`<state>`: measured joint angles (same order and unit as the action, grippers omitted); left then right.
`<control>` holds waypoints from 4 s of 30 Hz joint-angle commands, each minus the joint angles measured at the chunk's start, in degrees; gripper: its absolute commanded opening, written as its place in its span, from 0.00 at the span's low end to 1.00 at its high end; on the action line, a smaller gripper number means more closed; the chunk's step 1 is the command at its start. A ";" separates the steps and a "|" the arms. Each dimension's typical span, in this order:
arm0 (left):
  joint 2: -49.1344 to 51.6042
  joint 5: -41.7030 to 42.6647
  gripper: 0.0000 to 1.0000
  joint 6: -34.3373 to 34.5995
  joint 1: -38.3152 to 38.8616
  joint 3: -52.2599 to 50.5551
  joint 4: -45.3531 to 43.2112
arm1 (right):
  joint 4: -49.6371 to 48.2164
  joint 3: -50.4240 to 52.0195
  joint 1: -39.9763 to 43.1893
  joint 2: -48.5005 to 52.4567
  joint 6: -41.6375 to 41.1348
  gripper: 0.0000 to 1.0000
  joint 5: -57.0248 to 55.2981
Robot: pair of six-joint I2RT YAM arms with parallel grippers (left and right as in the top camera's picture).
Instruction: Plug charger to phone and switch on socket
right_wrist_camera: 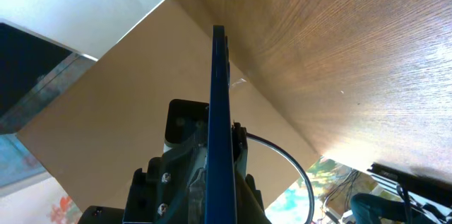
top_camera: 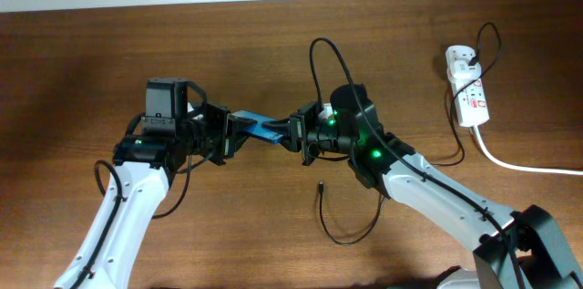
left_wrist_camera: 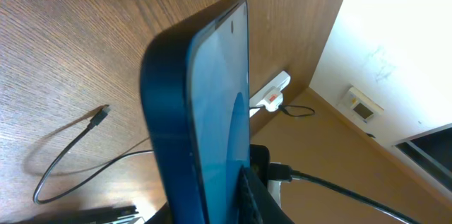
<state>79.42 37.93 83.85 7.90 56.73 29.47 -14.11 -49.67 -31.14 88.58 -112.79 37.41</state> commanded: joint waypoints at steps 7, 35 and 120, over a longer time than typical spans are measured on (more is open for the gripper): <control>-0.24 0.68 0.07 -2.45 0.59 0.20 -0.57 | -4.24 -0.59 -3.37 -0.46 2.12 0.05 6.40; -0.15 0.33 0.00 -21.97 -6.75 0.20 -0.04 | 1.99 -0.59 2.21 -0.46 55.30 0.99 -4.61; 26.56 52.09 0.00 -14.45 -11.28 0.20 -46.97 | 55.19 -0.61 0.79 4.42 77.66 0.98 -15.54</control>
<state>106.04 88.12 69.67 -3.40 56.42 -17.19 41.08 -50.06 -30.15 92.64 -35.55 21.12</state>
